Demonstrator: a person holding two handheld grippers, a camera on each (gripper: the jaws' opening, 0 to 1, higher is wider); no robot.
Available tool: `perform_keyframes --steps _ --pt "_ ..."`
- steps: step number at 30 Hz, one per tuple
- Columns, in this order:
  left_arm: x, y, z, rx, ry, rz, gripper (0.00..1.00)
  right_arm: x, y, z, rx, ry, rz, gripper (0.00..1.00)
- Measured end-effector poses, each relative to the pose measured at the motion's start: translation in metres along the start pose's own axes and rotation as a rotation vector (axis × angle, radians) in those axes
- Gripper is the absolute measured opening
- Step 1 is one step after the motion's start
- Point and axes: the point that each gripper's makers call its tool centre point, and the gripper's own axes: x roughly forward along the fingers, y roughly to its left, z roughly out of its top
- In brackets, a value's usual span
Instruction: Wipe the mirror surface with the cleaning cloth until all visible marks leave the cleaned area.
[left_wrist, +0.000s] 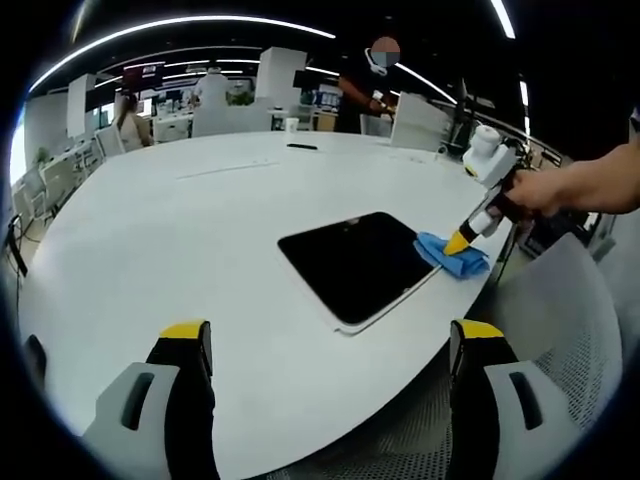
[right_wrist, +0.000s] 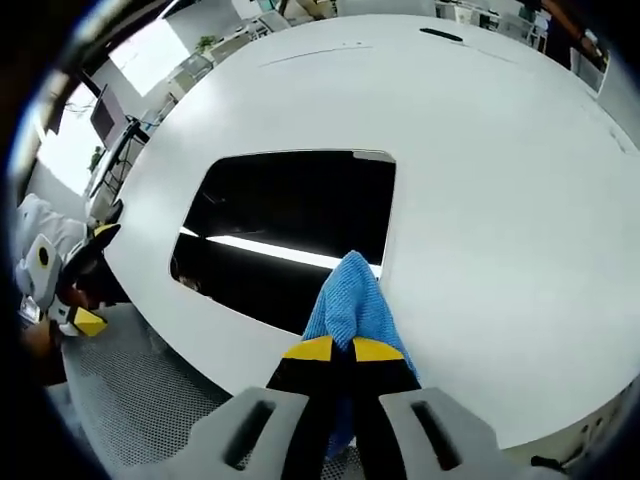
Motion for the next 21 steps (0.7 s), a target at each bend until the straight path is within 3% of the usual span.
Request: perform_keyframes --steps 21 --pt "0.001 0.002 0.001 -0.019 -0.002 0.000 0.98 0.013 -0.007 0.048 -0.039 0.013 -0.032 0.00"
